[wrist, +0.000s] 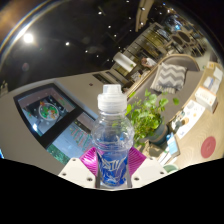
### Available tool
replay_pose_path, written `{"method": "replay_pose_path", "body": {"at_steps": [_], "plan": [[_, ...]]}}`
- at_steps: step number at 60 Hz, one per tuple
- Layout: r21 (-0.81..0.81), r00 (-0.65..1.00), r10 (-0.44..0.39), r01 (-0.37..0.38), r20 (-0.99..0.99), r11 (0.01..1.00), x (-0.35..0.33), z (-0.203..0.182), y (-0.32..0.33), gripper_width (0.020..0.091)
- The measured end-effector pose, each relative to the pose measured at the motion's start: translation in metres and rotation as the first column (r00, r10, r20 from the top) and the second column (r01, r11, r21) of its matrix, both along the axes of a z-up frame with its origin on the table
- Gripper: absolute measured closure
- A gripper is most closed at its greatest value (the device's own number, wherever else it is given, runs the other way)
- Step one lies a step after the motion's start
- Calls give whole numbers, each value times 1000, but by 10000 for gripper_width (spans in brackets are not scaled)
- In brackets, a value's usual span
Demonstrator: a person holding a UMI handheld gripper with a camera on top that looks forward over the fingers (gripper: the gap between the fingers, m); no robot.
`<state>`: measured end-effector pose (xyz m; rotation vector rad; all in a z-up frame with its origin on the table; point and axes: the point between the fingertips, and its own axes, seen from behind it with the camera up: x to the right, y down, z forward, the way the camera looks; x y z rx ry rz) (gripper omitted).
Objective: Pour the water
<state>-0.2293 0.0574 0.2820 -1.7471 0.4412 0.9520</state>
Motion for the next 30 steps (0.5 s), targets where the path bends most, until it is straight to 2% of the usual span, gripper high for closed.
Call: {"method": "replay_pose_path", "body": {"at_steps": [6,11,18,25,30], "plan": [[99,959,-49,22,278,995,54,15,-1,750],[155,874,-105,35,474,987,94,-3,14,752],[151,728,-127,33,673,988,154,-54,12,751],[78,655,-80,32,752,996,192,-122,15,753],[21,654,-40,36,756,999,203,-150,10,752]]}}
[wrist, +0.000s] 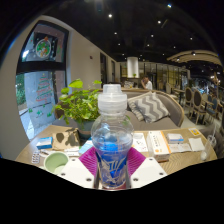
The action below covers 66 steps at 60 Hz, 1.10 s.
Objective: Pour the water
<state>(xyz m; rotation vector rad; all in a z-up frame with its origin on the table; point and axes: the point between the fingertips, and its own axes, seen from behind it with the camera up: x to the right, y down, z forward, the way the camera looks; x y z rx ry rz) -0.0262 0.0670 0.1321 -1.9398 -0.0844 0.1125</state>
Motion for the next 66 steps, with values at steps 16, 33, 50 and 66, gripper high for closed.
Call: {"method": "replay_pose_path", "body": {"at_steps": [16,33,50,66], "plan": [[13,1000,28,-28,10,1000,12,-44,-6,746],[-84,1000,10,-9,10,996,9,-57,-19,364],[-227,997,-67,70,23,971,10,-20,-100,248],[-297,987,-147,162,72,941,1,50,-221,247]]}}
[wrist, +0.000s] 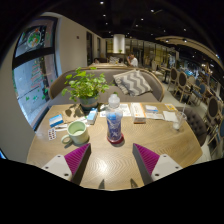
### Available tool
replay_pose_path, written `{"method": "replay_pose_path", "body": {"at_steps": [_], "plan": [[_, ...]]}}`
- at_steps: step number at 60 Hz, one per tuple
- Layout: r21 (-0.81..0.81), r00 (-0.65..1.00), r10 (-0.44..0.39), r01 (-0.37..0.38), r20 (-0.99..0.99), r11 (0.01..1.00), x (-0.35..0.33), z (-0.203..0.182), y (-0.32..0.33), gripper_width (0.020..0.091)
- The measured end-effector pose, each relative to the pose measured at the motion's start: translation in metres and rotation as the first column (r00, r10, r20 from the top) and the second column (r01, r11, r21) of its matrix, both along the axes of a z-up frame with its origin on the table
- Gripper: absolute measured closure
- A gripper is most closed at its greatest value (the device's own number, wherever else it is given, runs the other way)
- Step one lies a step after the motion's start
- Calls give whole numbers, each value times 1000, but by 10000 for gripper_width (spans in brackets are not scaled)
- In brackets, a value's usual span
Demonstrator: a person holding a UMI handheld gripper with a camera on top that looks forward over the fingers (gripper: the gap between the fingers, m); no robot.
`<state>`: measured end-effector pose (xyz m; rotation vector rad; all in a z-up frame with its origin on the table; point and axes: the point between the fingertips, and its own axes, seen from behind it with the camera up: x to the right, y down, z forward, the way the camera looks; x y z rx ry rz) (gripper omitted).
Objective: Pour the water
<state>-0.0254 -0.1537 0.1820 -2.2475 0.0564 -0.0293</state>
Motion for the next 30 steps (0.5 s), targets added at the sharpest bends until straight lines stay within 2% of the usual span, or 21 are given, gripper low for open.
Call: {"method": "replay_pose_path", "body": {"at_steps": [12,30], "plan": [[-6,998,-41,41,54,999,5,16,-51,248],[11,996,-55,55,76,998,16,24,-69,249]]}}
